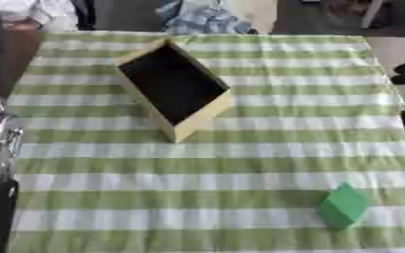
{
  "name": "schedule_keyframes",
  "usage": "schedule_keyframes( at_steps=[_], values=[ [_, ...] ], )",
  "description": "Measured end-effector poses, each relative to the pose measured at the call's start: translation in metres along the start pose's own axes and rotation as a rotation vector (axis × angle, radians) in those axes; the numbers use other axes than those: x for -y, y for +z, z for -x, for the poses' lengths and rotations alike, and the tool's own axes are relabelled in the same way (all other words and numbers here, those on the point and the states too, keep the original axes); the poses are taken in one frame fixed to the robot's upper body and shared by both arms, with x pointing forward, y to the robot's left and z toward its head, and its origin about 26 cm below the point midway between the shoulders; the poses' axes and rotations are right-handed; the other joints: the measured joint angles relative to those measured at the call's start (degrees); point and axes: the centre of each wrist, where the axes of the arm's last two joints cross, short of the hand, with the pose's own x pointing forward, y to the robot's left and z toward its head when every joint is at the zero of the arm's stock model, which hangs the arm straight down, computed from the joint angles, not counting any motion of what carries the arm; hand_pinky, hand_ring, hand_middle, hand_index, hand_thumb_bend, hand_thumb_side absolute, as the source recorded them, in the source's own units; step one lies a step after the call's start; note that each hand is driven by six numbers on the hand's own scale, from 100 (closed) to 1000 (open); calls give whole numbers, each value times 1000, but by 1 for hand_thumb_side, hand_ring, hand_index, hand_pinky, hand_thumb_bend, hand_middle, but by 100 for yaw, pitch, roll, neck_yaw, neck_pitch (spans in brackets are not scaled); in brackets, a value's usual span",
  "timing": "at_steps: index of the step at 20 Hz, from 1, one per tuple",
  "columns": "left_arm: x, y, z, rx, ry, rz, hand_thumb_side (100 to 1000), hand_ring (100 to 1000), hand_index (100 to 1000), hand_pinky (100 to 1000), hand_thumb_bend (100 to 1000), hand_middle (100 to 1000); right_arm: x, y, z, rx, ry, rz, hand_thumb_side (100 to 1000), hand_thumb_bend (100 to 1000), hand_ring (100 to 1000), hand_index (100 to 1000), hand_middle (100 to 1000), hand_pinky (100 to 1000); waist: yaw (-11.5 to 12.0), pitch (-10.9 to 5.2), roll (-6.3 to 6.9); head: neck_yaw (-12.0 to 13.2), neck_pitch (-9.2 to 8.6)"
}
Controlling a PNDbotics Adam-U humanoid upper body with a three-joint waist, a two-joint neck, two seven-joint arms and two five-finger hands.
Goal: Pick up objects on the table and place them in the box.
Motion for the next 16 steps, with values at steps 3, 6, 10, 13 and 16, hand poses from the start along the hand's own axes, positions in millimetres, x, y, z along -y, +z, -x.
schedule_keyframes(
  at_steps=[3, 6, 10, 13, 16],
  values=[
    [0, 0, 0, 0, 0, 0, 570, 629, 725, 539, 100, 581, 0, 1, 0, -5, -2, 6, 964, 100, 847, 857, 807, 912, 0, 0, 0, 1, 0],
    [0, 0, 0, 0, 0, 0, 570, 629, 725, 539, 100, 581, -3, 3, 0, -7, -8, -3, 954, 100, 846, 866, 814, 907, -1, 0, 0, 4, 2],
    [0, 0, 0, -1, 0, 0, 570, 629, 725, 539, 100, 581, -10, 8, -4, 10, -39, -46, 851, 100, 851, 889, 828, 902, -5, -7, -2, 4, 5],
    [0, 0, 0, -2, 0, 1, 570, 630, 725, 539, 100, 581, -16, 10, -8, 46, -65, -103, 784, 117, 863, 900, 845, 903, -4, -30, -2, 4, 8],
    [1, 0, 0, -3, 2, 3, 569, 630, 725, 539, 100, 581, -21, 11, -11, 89, -92, -166, 718, 163, 873, 897, 856, 906, -4, -35, -2, 2, 31]
  ],
)
